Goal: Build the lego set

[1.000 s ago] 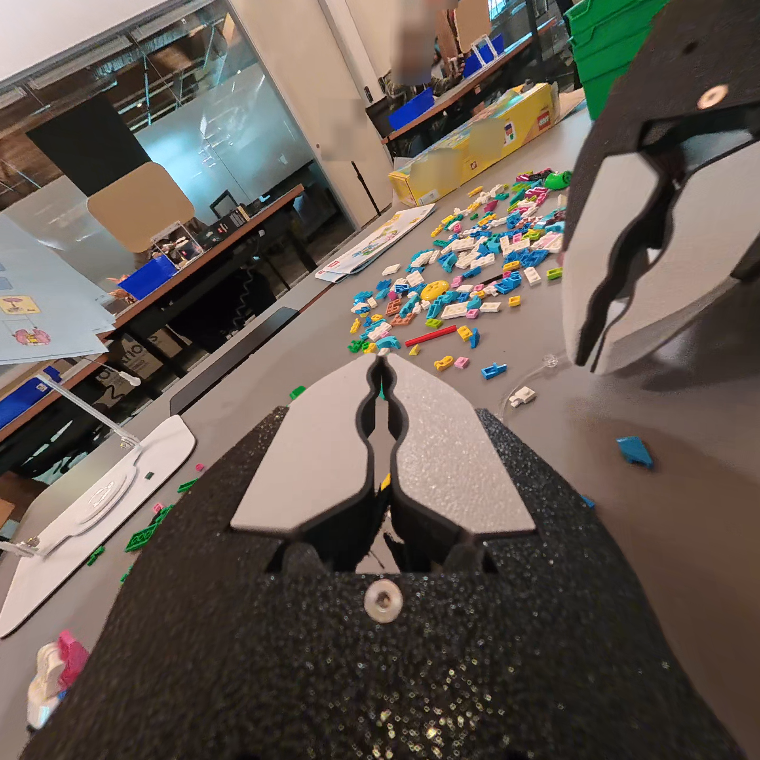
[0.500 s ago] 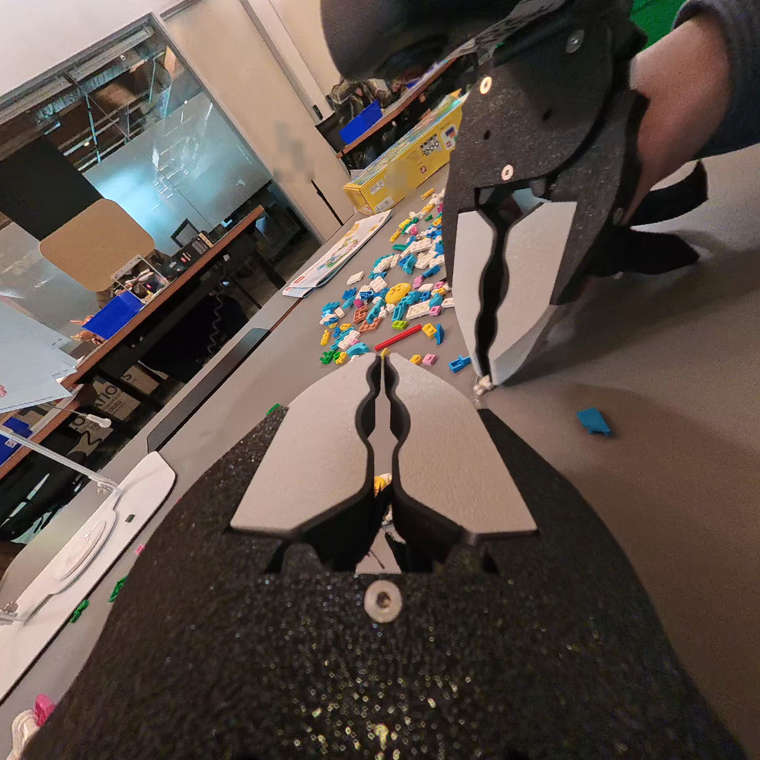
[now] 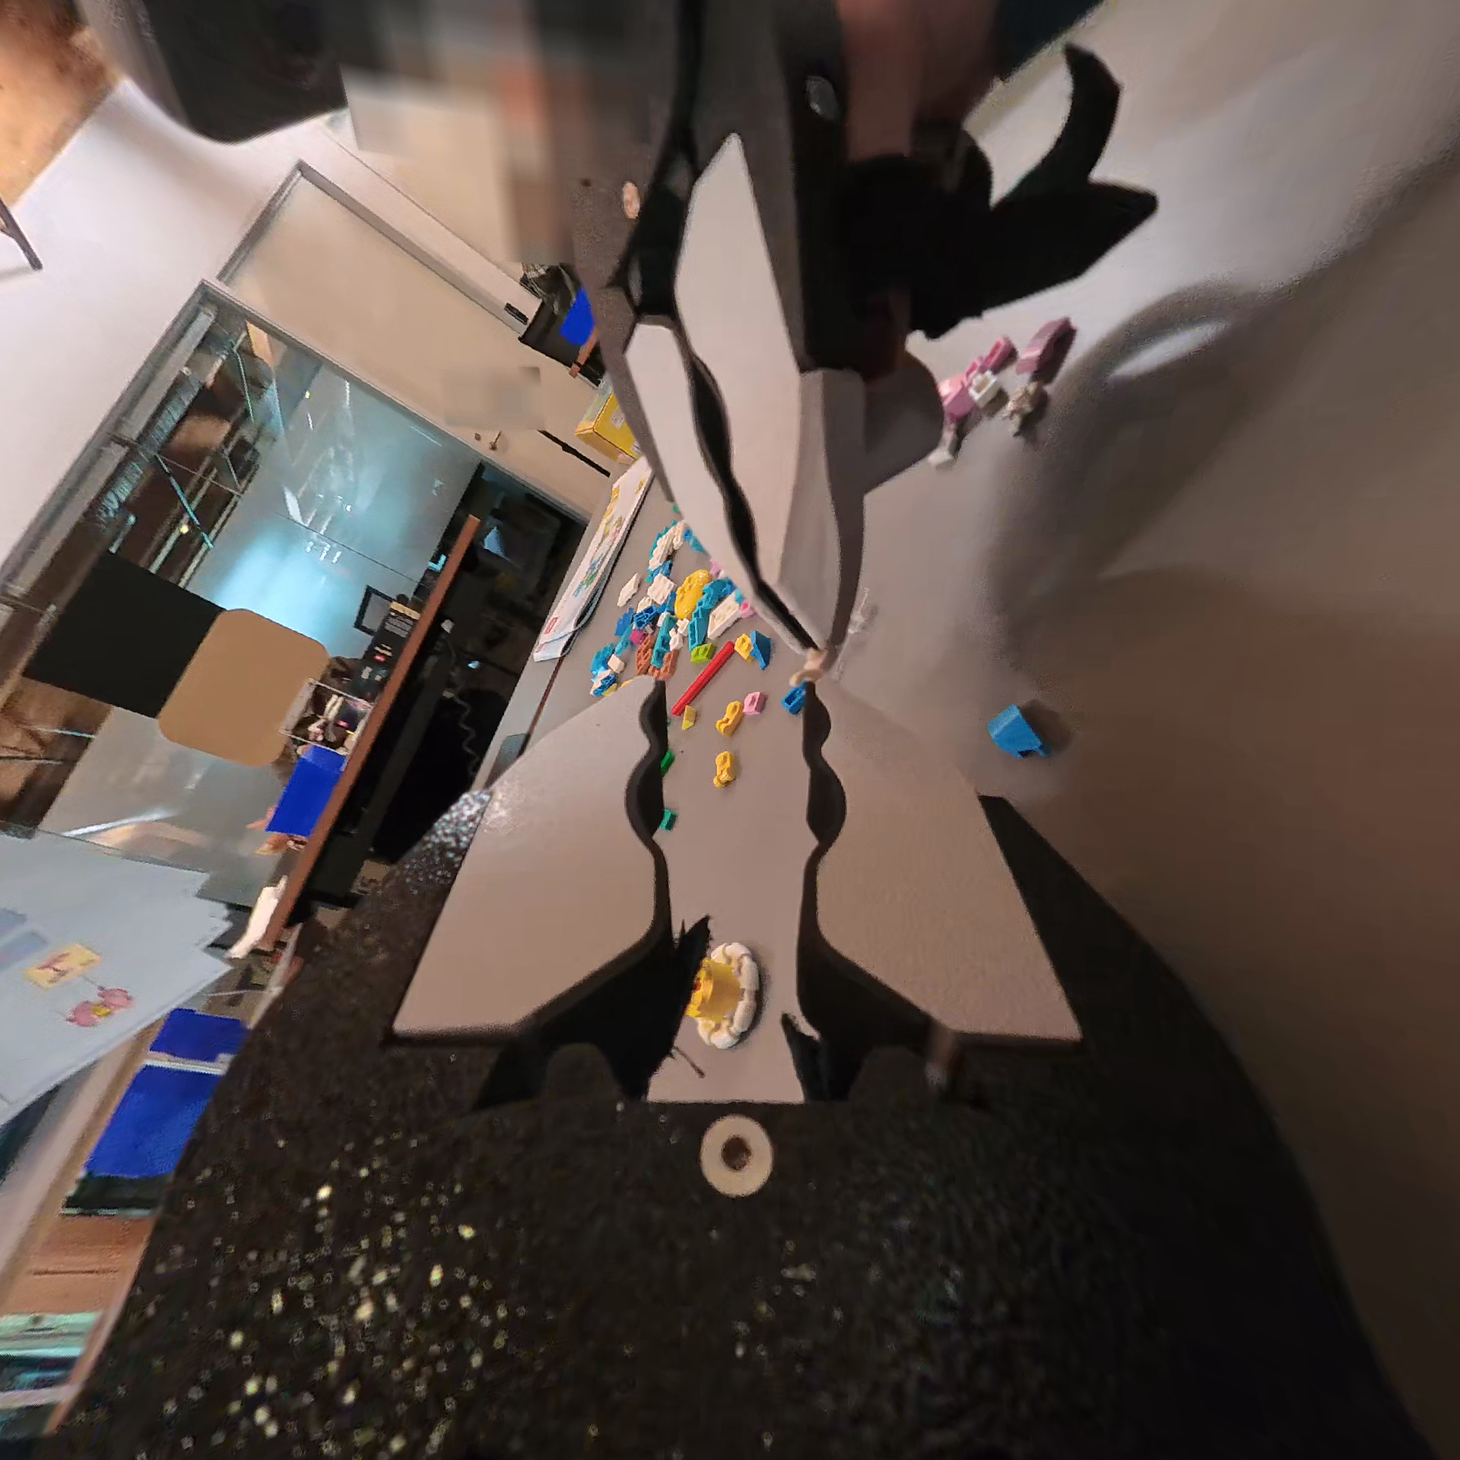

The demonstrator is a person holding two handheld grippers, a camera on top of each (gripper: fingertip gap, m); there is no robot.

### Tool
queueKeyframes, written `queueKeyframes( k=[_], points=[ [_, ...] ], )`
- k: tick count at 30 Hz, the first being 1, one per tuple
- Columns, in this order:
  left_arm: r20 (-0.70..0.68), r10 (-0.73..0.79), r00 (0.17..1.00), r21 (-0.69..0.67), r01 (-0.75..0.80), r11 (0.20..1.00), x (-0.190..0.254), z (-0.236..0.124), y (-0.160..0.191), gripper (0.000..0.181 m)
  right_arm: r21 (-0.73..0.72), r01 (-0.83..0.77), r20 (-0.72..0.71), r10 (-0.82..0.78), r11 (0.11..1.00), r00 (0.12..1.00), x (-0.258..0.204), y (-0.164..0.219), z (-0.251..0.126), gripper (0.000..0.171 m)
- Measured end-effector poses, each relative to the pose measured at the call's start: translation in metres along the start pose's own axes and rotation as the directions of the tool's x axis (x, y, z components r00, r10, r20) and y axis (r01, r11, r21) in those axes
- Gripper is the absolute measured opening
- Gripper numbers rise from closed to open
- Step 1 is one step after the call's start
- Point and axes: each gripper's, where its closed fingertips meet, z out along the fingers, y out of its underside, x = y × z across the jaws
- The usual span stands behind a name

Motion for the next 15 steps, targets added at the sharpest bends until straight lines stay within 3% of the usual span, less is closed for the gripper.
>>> queueKeyframes(
  k=[7, 15],
  points=[
    [0.000, 0.129, 0.992, -0.023, -0.128, 0.991, 0.008, 0.003, -0.001, 0.021, -0.027, 0.017, 0.006, -0.017, 0.999, 1.000, -0.003, -0.003, -0.004, 0.000],
    [0.288, 0.052, 0.956, -0.251, 0.023, 0.968, -0.047, -0.005, 0.040, 0.003, -0.138, 0.050, -0.165, -0.073, 0.989, 0.984, 0.020, 0.012, 0.007, 0.003]
  ],
)
